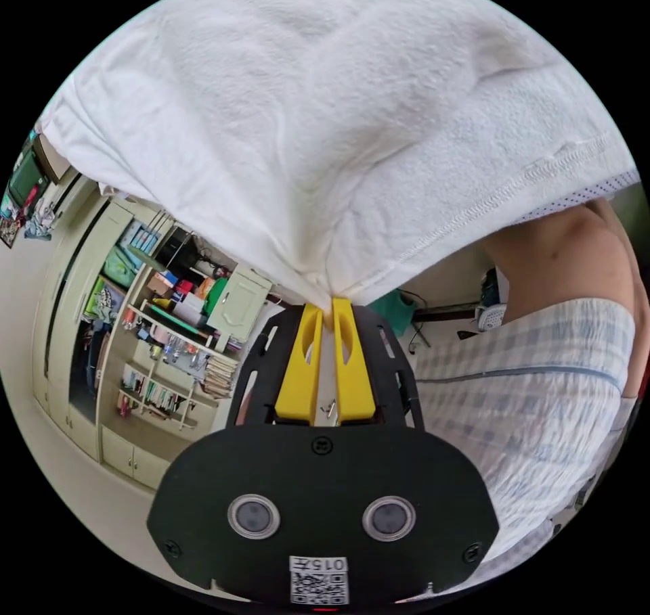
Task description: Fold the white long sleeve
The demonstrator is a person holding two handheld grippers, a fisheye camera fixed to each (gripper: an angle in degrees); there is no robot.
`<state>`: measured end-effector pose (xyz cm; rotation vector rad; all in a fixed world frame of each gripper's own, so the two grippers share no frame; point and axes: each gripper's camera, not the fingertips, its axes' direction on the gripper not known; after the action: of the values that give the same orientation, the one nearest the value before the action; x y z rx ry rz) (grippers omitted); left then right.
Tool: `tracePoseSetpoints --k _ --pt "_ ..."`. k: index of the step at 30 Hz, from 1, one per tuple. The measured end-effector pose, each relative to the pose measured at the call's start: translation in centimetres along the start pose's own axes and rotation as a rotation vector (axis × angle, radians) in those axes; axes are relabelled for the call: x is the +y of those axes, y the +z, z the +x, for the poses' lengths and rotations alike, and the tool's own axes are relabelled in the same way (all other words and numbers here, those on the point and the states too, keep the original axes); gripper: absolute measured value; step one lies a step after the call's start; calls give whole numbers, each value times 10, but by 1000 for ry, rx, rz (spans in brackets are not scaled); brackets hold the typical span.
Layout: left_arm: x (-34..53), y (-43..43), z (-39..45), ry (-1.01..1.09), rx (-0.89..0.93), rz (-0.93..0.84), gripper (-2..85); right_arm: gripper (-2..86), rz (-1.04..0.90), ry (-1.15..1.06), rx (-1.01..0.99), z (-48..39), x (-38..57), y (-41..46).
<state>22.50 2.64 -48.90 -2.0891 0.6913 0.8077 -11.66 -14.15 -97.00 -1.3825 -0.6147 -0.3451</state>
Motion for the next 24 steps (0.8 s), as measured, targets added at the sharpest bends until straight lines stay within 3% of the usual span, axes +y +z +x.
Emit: tracePoseSetpoints --k 10,24 --pt "-6 -55 16 54 -182 -169 1 -3 107 101 -202 61 75 39" --pt "-2 -48 20 108 -253 -318 -2 -6 109 86 -219 82 105 72"
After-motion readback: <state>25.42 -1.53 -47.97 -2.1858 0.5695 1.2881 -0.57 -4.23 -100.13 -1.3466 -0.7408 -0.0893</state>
